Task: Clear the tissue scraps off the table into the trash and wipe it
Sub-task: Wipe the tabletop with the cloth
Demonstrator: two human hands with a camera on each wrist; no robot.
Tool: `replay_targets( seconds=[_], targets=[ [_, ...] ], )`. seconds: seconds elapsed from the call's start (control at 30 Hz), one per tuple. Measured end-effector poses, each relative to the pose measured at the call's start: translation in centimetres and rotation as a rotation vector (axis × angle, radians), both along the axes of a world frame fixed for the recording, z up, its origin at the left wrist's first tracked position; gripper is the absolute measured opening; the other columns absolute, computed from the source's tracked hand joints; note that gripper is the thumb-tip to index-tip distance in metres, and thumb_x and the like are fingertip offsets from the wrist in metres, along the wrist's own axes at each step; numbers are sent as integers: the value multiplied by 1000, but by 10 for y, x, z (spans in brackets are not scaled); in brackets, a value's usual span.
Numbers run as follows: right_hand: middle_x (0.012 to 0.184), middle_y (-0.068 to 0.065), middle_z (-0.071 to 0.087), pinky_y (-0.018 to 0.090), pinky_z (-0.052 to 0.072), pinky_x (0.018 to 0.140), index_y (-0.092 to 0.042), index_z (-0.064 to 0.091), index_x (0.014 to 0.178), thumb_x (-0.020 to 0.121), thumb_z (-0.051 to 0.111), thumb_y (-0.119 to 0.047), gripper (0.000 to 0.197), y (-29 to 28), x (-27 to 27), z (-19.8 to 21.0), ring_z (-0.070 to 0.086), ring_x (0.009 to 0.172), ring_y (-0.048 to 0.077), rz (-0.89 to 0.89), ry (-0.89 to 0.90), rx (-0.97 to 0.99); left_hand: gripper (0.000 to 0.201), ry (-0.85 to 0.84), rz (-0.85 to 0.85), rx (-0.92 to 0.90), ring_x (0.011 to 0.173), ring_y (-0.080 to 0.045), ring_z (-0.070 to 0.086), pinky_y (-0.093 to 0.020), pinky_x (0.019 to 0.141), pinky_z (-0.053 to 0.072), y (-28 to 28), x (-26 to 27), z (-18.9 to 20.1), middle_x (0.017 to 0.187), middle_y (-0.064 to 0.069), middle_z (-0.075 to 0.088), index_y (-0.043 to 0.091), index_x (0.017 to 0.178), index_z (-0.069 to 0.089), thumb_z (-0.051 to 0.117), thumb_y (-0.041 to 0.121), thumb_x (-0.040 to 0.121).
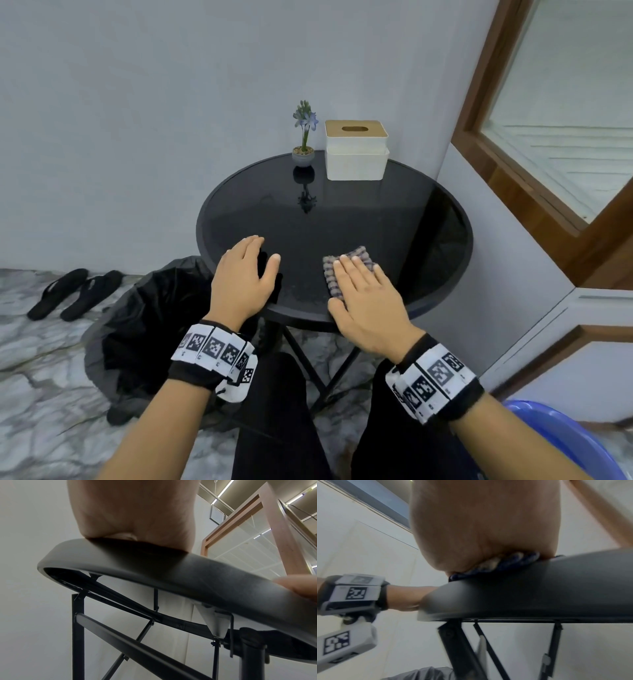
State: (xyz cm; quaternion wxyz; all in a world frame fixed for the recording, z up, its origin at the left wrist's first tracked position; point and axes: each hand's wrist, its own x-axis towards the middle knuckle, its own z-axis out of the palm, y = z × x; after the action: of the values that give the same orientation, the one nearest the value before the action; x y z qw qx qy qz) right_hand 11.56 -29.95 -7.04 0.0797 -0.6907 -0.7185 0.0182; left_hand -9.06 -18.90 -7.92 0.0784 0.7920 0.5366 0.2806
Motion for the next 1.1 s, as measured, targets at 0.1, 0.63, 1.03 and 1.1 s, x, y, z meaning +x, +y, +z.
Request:
replay_targets(
  seconds=[0.1, 0.63, 1.03, 1.1],
  targets=[
    [162, 3, 13, 45, 5, 120, -15, 15, 153, 85, 9, -50, 77, 18, -35, -1, 7, 150, 17, 45, 18, -9, 54, -42, 4, -15, 137, -21, 42, -38, 113, 31, -1, -1, -1, 146, -5, 49, 10, 141, 47, 41, 44, 100],
    [161, -4, 18, 35, 7, 121, -22, 22, 152, 92, 18, -47, 66, -7, 7, 1, 14, 148, 11, 133, 10, 36, 54, -139, 34, -61, 137, -18, 39, -33, 111, 28, 3, -4, -3, 147, -3, 47, 13, 142, 45, 31, 45, 102],
    [161, -2, 17, 40, 7, 121, -20, 20, 153, 82, 3, -51, 79, -6, 49, -4, 10, 149, 13, -252, -21, 8, 52, -167, 21, -46, 137, -18, 39, -33, 113, 28, -1, -5, -4, 147, -3, 47, 12, 143, 45, 33, 42, 102],
    [162, -2, 12, 40, 5, 121, -19, 15, 153, 82, 0, -51, 80, -6, 43, -1, 6, 149, 13, -189, -24, -18, 52, -183, 20, -53, 138, -17, 38, -33, 114, 28, -2, -5, -3, 148, -2, 46, 13, 143, 44, 33, 42, 102]
  ],
)
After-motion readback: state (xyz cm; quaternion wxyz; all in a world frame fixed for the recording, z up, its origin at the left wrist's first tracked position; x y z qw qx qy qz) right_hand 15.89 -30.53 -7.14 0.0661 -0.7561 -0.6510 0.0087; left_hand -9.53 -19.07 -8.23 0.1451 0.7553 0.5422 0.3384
